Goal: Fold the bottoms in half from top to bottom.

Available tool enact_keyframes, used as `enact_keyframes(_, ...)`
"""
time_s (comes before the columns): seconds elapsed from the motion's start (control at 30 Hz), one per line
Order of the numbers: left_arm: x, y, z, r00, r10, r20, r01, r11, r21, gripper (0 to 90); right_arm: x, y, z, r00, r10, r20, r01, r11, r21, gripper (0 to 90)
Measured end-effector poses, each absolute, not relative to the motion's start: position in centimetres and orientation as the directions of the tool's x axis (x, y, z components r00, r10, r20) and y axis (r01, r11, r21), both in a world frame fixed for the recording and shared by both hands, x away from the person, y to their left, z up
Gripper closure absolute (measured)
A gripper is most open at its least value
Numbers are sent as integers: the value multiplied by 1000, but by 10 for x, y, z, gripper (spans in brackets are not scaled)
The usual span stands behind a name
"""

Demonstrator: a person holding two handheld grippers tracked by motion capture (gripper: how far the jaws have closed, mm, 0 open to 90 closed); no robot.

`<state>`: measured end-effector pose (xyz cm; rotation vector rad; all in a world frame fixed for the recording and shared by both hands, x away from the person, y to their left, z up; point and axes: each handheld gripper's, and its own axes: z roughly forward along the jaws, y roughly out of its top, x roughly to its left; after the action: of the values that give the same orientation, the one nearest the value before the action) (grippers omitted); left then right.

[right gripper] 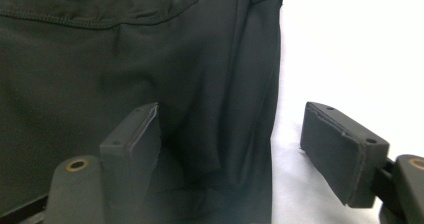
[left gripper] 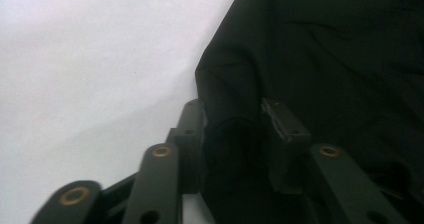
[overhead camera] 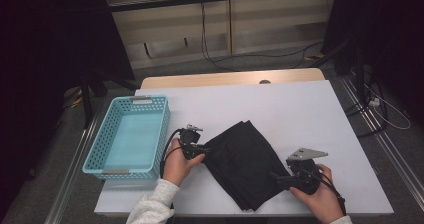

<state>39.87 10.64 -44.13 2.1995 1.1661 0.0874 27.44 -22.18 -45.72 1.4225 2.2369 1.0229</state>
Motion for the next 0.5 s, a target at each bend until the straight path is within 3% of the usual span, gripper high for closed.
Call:
enact_keyframes(0.23, 402, 107, -439, 608, 747, -268, 739, -409, 535, 798, 275, -222, -457, -467, 876, 120, 662, 257, 704, 234)
enact_keyframes(0.5, 413, 114, -433, 584, 753, -301, 774, -406, 486, 819, 278, -221, -455, -472, 873, 127, 658, 253, 710, 171)
